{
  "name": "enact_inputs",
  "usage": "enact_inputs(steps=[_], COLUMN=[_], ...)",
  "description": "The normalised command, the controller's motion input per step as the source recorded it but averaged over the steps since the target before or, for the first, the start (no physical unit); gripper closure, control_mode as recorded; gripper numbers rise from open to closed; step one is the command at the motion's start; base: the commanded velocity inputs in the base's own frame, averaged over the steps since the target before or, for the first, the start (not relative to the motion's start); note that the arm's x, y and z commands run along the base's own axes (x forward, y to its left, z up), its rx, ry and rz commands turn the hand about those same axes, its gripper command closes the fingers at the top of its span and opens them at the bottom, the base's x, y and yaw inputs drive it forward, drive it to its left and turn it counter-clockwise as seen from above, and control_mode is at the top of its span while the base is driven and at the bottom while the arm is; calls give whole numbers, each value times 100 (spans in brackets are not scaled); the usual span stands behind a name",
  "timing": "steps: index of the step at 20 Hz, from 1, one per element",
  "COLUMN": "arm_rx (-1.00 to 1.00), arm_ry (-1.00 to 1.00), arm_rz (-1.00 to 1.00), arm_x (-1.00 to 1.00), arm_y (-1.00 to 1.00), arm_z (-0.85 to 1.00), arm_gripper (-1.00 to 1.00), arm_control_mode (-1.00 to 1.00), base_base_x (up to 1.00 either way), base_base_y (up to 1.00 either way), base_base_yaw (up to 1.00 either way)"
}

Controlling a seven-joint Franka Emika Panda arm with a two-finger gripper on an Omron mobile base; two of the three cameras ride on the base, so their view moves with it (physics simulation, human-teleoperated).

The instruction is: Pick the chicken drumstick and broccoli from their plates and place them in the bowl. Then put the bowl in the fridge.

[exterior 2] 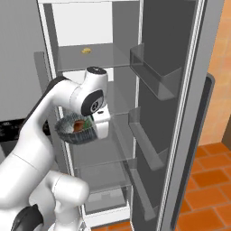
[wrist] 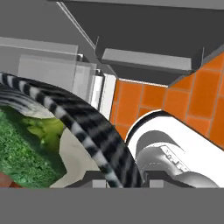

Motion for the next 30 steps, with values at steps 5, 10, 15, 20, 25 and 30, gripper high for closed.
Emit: enact_inputs(steps=[5, 10, 15, 20, 25, 30], arm_rx=[4, 1, 7, 15, 12, 0], arm_ry=[-23, -34, -37, -15, 1, 5], arm_rz=[-8, -15, -9, 6, 9, 2], arm_x=[2, 0, 3, 36, 50, 72], arm_y=[4, 23, 25, 0, 3, 18], arm_z=[4, 0, 0, 0, 0, 0], arm_gripper=[100, 100, 100, 100, 100, 100], arm_control_mode=[-100, -100, -100, -100, -100, -100], base_base_x=[0, 0, 0, 0, 0, 0], base_base_y=[0, 0, 0, 0, 0, 0], base_base_yaw=[0, 0, 0, 0, 0, 0])
